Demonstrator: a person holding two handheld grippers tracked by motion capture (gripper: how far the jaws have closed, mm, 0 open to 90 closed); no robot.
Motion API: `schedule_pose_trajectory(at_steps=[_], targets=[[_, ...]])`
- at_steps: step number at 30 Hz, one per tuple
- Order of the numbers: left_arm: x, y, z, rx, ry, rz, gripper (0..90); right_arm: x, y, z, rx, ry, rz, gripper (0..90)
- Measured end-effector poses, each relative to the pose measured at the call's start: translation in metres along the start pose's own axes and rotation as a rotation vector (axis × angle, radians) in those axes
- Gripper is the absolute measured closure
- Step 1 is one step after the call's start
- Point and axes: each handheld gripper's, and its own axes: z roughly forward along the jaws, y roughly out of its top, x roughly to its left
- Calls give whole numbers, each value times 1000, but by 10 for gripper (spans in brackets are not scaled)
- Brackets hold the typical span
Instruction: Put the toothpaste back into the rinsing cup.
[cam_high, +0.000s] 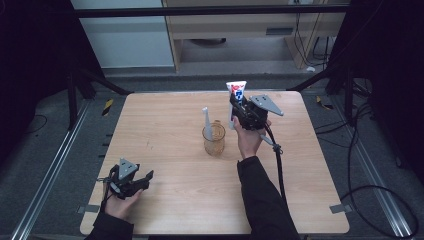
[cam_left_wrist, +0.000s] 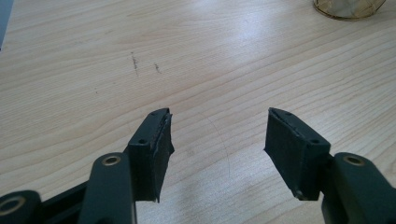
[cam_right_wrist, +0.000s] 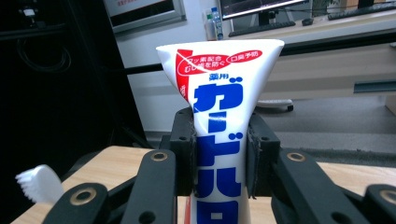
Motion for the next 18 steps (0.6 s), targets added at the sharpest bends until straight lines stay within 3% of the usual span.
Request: schedule_pose_trajectory(at_steps=[18], targets=[[0,0,0,-3,2,-2,406,13,-5,15,-11,20,-8,693]])
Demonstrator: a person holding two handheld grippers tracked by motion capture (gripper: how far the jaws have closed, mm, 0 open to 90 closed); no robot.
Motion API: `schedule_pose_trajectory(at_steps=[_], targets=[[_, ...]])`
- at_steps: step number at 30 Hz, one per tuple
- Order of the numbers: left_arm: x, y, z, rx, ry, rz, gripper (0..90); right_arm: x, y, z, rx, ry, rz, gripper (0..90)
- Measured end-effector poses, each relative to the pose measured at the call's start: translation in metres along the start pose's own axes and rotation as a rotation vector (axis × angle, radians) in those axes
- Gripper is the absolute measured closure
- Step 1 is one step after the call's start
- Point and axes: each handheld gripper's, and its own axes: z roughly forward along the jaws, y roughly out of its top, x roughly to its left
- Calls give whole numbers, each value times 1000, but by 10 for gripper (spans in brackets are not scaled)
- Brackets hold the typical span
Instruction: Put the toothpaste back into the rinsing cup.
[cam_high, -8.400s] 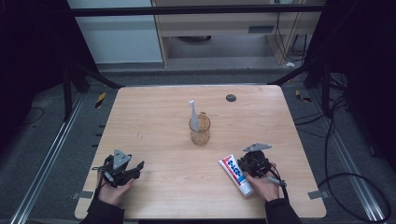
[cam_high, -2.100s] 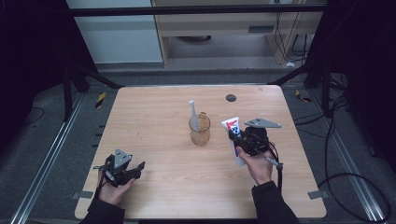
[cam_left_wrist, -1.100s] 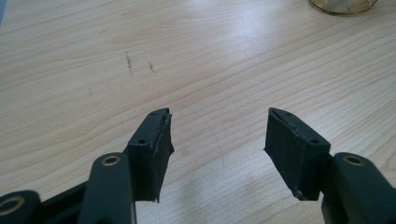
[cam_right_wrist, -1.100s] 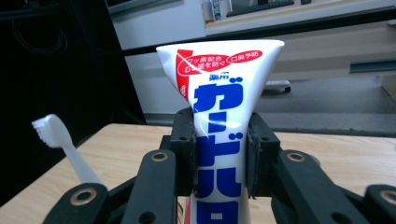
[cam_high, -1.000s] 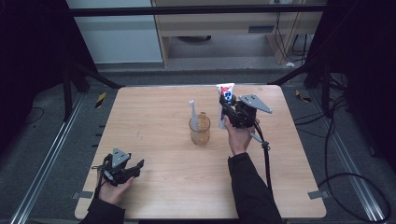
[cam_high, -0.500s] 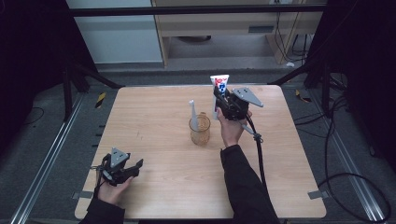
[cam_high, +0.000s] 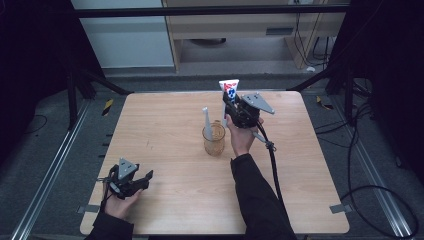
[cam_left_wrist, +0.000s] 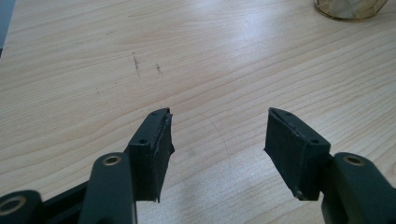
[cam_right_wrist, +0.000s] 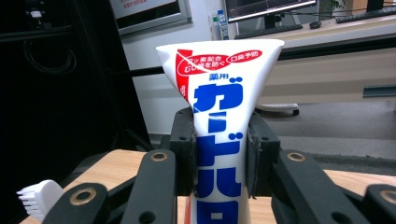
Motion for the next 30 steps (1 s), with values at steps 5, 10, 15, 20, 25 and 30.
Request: schedule_pose_trajectory(at_steps=[5,10,15,20,25,30], targets=[[0,0,0,-1,1,-1,406,4,-4,4,4,6,-4,692],[0,0,0,-1,0,-1,406,7,-8,8,9,12,-1,692],[1,0,0,-1,0,-1,407,11,-14,13,20,20,3,692],[1,0,0,-1,-1,-1,407,14,-23,18,44,24,1,691],[1,-1,0,0,-1,0,407,16,-30,21,61,24,-1,688],[1,-1,1,3,-2,-1,407,16,-36,22,86,32,-3,685]])
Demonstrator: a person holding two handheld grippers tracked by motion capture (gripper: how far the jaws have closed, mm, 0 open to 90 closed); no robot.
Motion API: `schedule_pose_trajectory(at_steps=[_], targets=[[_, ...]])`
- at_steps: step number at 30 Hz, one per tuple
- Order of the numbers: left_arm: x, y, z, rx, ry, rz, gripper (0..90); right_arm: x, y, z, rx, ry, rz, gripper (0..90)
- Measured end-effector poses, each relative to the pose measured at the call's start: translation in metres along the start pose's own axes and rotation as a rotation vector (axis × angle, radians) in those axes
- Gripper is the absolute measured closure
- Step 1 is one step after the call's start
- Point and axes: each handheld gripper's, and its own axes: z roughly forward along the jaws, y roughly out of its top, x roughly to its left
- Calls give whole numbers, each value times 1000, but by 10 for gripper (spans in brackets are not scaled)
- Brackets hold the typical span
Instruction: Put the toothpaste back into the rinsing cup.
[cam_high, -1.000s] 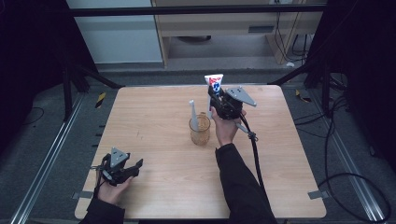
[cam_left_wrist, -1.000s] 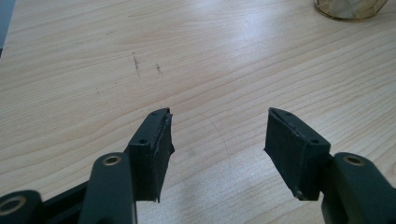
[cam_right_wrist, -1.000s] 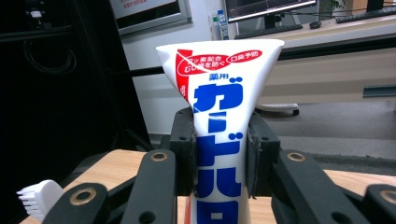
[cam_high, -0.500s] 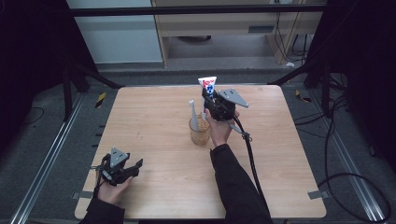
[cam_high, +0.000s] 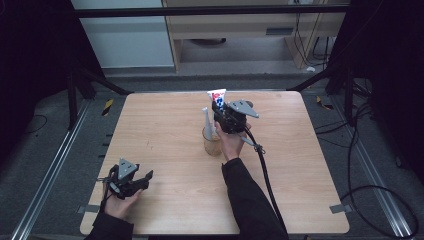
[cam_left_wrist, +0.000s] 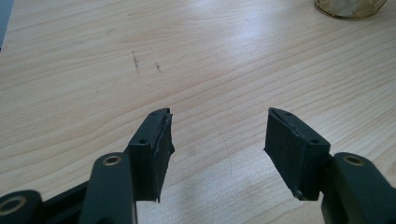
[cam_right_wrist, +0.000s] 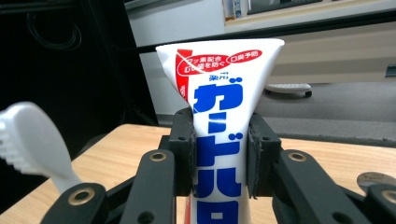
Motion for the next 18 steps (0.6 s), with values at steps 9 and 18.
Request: schedule_pose_trajectory(at_steps=[9,18], targets=[[0,0,0,-1,1,1,407,0,-10,3,51,-3,-8,677],[0,0,0,0,2,4,407,0,-15,3,143,7,-32,666]])
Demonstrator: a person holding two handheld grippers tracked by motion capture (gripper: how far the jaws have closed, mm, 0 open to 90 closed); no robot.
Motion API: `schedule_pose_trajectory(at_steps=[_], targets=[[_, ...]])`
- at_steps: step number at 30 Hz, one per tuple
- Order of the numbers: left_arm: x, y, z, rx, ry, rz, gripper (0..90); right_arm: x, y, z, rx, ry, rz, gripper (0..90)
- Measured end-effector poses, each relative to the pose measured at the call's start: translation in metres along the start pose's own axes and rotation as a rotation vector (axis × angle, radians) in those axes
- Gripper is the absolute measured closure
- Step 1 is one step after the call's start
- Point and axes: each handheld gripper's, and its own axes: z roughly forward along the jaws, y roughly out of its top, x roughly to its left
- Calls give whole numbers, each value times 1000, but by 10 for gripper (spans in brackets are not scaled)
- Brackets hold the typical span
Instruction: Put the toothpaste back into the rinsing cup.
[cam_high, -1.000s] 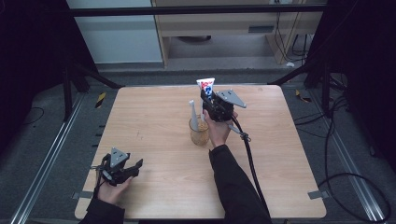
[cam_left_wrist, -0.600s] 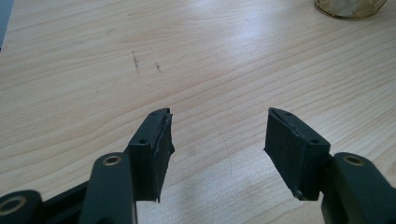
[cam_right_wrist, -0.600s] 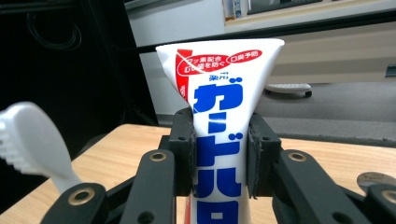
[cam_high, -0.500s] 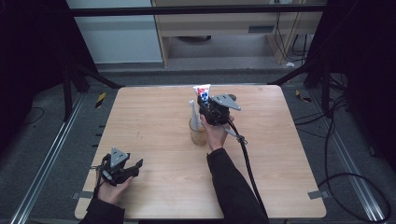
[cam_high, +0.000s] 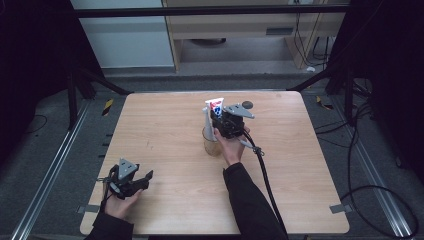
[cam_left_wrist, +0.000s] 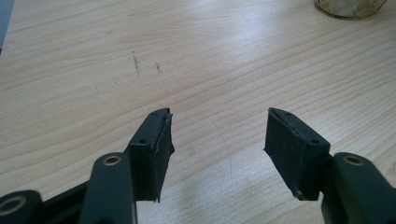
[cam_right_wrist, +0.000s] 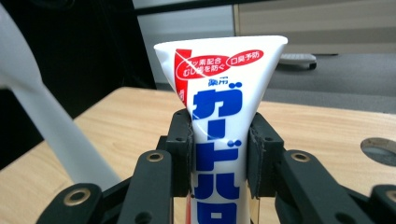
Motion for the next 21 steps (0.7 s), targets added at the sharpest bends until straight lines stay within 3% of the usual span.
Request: schedule_pose_trajectory(at_steps=[10,21], targets=[[0,0,0,3,0,2,407,-4,-6,-6,89,25,-5,649],[-1,0,0,3,0,3,407,-3,-8,-12,200,49,-60,597]])
